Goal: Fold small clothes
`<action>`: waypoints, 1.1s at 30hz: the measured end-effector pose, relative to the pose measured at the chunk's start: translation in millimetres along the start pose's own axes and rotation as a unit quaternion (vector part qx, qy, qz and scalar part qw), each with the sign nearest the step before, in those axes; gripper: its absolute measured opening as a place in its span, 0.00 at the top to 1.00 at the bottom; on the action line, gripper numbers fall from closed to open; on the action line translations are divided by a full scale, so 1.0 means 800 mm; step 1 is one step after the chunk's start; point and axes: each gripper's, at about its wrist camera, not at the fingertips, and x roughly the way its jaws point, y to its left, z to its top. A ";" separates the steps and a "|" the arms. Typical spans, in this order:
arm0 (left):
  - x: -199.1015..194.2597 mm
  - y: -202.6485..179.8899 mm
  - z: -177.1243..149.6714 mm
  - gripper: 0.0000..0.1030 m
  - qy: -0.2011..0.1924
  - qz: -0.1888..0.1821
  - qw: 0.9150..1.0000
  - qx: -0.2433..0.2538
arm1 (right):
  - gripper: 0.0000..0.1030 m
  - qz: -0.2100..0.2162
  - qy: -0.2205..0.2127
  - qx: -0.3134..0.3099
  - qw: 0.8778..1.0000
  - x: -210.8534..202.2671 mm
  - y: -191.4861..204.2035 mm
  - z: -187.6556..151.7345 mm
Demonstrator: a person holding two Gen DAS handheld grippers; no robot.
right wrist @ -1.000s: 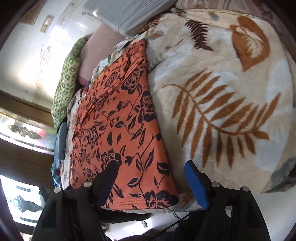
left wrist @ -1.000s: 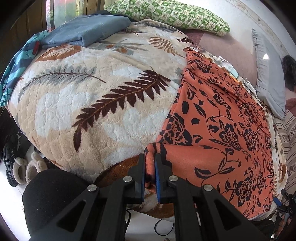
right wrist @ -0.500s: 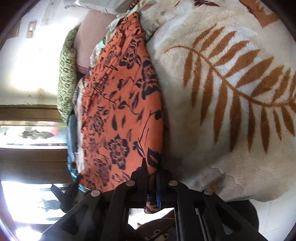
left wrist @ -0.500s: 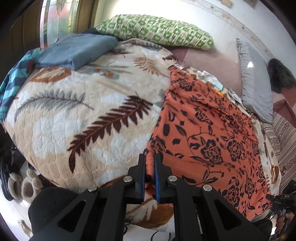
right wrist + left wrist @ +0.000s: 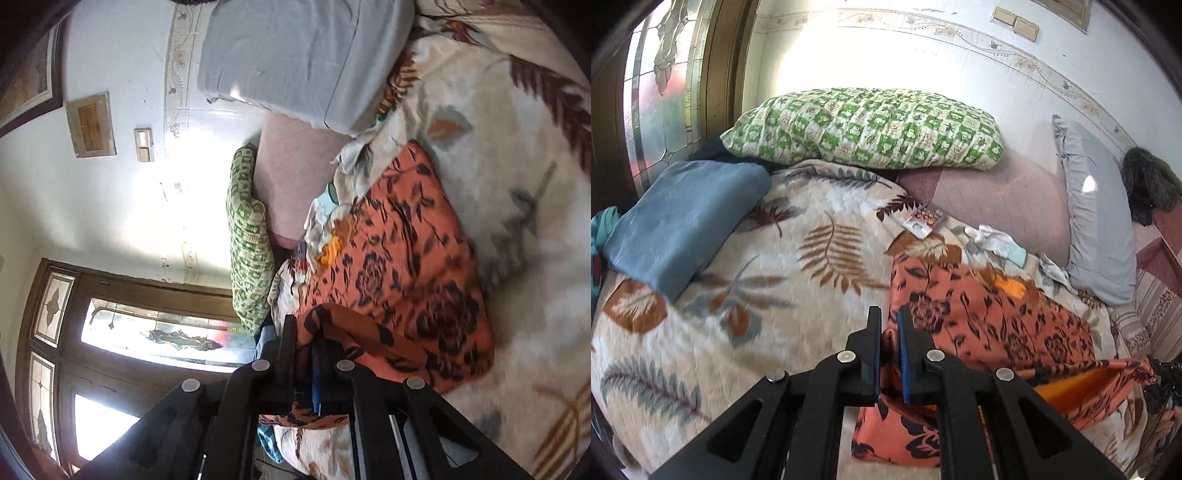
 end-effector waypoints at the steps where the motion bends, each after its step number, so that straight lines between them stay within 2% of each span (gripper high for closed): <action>1: 0.030 -0.007 0.020 0.92 0.005 0.006 1.000 0.000 | 0.93 -0.005 -0.001 0.001 1.000 0.020 0.003 0.025; 5: 0.167 -0.042 0.075 0.91 0.032 0.053 0.998 0.011 | 0.93 -0.072 -0.018 0.012 0.997 0.106 -0.029 0.109; 8: 0.265 -0.065 0.085 0.89 0.066 0.114 0.990 0.041 | 0.91 -0.117 -0.031 0.075 0.990 0.160 -0.094 0.154; 9: 0.287 -0.068 0.085 0.79 0.075 0.129 0.988 0.044 | 0.89 -0.137 -0.032 0.092 0.986 0.170 -0.111 0.159; 10: 0.305 -0.068 0.084 0.69 0.094 0.129 0.986 0.046 | 0.88 -0.143 -0.031 0.099 0.984 0.177 -0.120 0.159; 11: 0.313 -0.065 0.082 0.53 0.111 0.123 0.985 0.044 | 0.82 -0.134 -0.032 0.088 0.987 0.180 -0.121 0.158; 13: 0.311 -0.054 0.081 0.48 0.097 0.117 0.988 0.034 | 0.71 -0.126 -0.034 0.055 0.990 0.174 -0.110 0.158; 14: 0.305 -0.046 0.082 0.45 0.086 0.123 0.988 0.026 | 0.58 -0.128 -0.043 0.043 0.990 0.167 -0.103 0.159; 15: 0.297 -0.035 0.084 0.43 0.078 0.132 0.988 0.013 | 0.37 -0.139 -0.060 0.027 0.988 0.155 -0.094 0.160; 16: 0.287 -0.027 0.088 0.42 0.069 0.132 0.989 0.001 | 0.30 -0.153 -0.081 0.013 0.985 0.143 -0.083 0.159; 18: 0.263 -0.011 0.095 0.41 0.054 0.131 0.990 -0.011 | 0.29 -0.165 -0.123 -0.012 0.979 0.116 -0.065 0.153; 21: 0.213 0.005 0.093 0.39 0.031 0.120 0.992 -0.008 | 0.29 -0.168 -0.130 -0.028 0.977 0.085 -0.048 0.128; 23: 0.181 0.011 0.078 0.34 0.021 0.124 0.992 -0.002 | 0.29 -0.157 -0.095 -0.034 0.983 0.078 -0.038 0.102; 26: 0.137 0.023 0.037 0.33 0.028 0.101 0.994 -0.006 | 0.29 -0.129 -0.024 -0.050 0.990 0.090 -0.028 0.052; 28: 0.121 0.022 0.005 0.32 0.044 0.090 0.995 -0.001 | 0.27 -0.134 0.007 -0.059 0.989 0.104 -0.038 0.022; 29: 0.119 0.018 -0.010 0.27 0.052 0.088 0.995 0.005 | 0.26 -0.168 0.023 -0.060 0.984 0.118 -0.052 0.012; 30: 0.126 0.011 -0.028 0.17 0.068 0.091 0.993 0.017 | 0.29 -0.212 0.042 -0.046 0.975 0.130 -0.073 0.008; 31: 0.141 0.003 -0.044 0.14 0.098 0.097 0.990 0.036 | 0.30 -0.220 0.044 -0.032 0.974 0.136 -0.087 0.007; 33: 0.178 -0.010 -0.074 0.15 0.188 0.130 0.969 0.090 | 0.30 -0.224 0.015 -0.025 0.974 0.124 -0.070 0.002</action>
